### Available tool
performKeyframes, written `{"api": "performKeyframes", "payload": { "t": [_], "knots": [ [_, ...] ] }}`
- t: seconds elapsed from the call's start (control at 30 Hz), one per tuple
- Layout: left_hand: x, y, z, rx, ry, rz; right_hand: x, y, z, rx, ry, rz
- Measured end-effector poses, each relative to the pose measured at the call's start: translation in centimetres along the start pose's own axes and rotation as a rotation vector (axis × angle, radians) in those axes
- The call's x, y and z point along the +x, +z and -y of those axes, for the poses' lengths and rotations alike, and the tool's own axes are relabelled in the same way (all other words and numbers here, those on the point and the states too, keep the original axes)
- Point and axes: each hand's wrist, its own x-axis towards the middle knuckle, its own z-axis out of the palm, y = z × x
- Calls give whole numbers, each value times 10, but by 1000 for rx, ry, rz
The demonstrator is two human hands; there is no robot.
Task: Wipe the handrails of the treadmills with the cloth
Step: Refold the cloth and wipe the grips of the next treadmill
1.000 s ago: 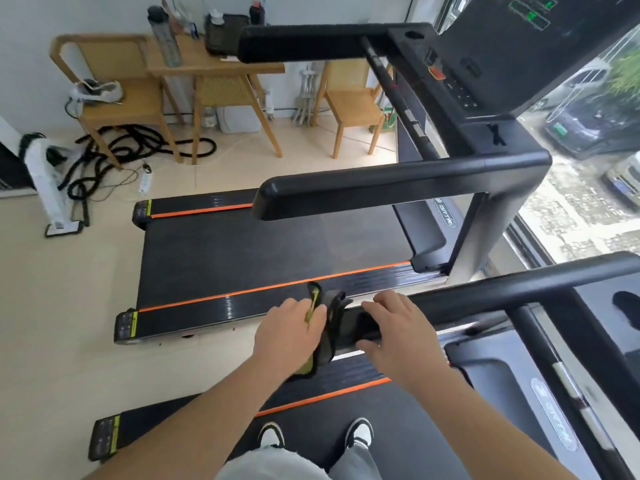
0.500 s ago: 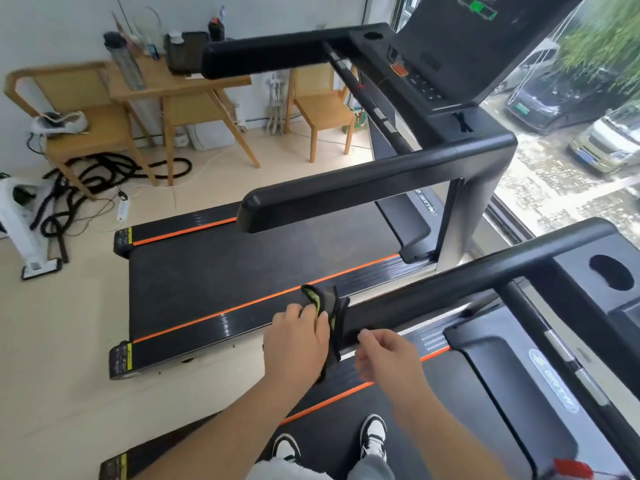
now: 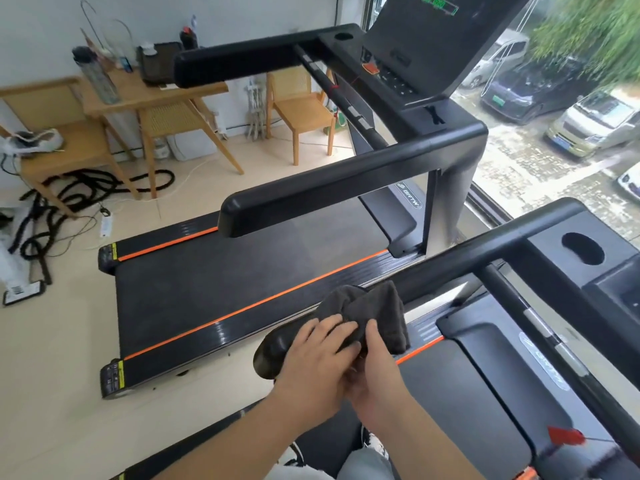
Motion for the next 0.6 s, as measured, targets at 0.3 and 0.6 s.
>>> {"api": "performKeyframes", "payload": {
  "t": [0.3, 0.6],
  "knots": [
    [-12, -31, 41, -249, -419, -207, 37, 57, -38, -205, 42, -239],
    [20, -30, 35, -500, -664, -150, 69, 27, -10, -295, -107, -247]
  ]
}}
